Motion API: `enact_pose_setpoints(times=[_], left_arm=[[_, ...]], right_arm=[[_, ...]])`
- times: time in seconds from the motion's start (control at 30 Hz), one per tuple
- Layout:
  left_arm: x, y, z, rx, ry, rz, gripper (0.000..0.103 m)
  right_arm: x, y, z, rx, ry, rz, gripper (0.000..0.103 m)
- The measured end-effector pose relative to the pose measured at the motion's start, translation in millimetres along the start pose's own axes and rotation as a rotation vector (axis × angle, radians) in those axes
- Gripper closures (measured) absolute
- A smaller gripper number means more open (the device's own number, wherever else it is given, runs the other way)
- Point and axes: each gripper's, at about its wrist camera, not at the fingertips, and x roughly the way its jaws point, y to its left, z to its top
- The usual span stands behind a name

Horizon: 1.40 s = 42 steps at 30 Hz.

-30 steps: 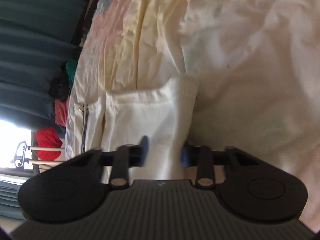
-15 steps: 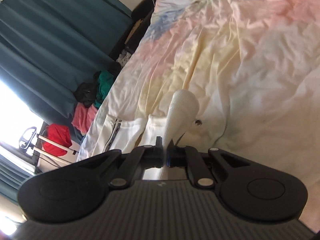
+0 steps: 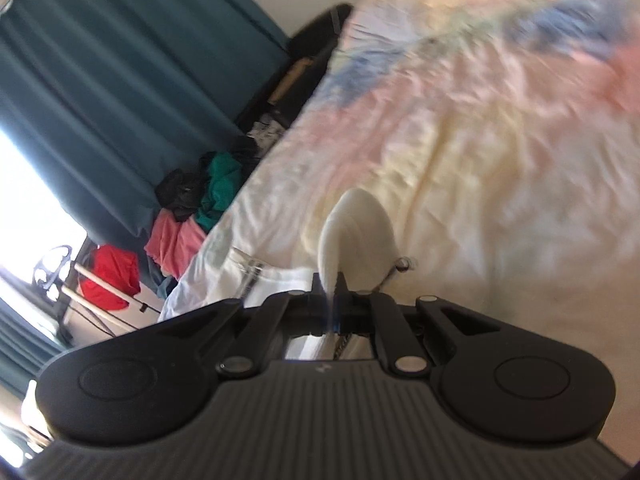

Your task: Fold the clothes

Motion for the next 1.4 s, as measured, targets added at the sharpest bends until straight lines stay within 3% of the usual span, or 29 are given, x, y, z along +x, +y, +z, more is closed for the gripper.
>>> enact_pose_setpoints(times=[0.17,0.4,0.5,0.67,0.77,0.83,0.87,0.93,1.0,1.13,1.23,1.27,1.4], left_arm=[[75.5,-58.9,20.7,0.076,0.019,0.035,0.095],[227.2,-136.6,30.3,0.221,-0.008,0.123,0.095],[297.7,-152.2,21.1,0.304,-0.011,0.193,0.094],[387.6,-133.4,-2.5,0.334,0.062,0.366,0.092],[392.1,-130.2,-6.5,0.379,0.053,0.331,0.084],[385.2,-132.9,-9.4,0.423,0.058,0.294,0.076],[379.5,-134.9,-11.6,0.442,0.060,0.280,0.071],[368.0,-139.1,-15.8,0.480,0.064,0.253,0.062],[356.5,-143.3,-20.1,0.518,0.068,0.225,0.055],[312.3,-143.5,-31.1,0.453,0.057,0.146,0.044],[252.3,-113.5,-48.9,0.337,0.010,0.119,0.031],[231.7,-102.9,-55.1,0.297,-0.007,0.112,0.030],[211.0,-73.3,-55.7,0.157,0.045,0.119,0.031]], right_arm=[[76.1,66.0,21.2,-0.041,0.012,-0.018,0.097],[201.1,161.4,33.3,-0.143,0.021,-0.051,0.097],[257.4,186.2,23.7,-0.171,0.032,-0.068,0.097],[324.8,180.9,-10.2,-0.211,0.061,-0.077,0.094],[335.9,162.3,-21.0,-0.190,0.097,-0.055,0.087],[334.3,151.9,-21.0,-0.179,0.124,-0.019,0.069],[327.2,148.3,-19.3,-0.185,0.120,0.007,0.066],[308.5,143.5,-18.0,-0.202,0.090,0.027,0.049],[282.3,137.1,-17.9,-0.202,0.066,0.030,0.041],[228.9,110.2,-22.0,-0.093,0.081,0.103,0.041],[191.4,84.8,-31.6,-0.010,0.107,0.144,0.041],[181.6,77.1,-35.8,0.009,0.128,0.150,0.041],[154.2,49.9,-53.6,0.037,0.225,0.179,0.041]])
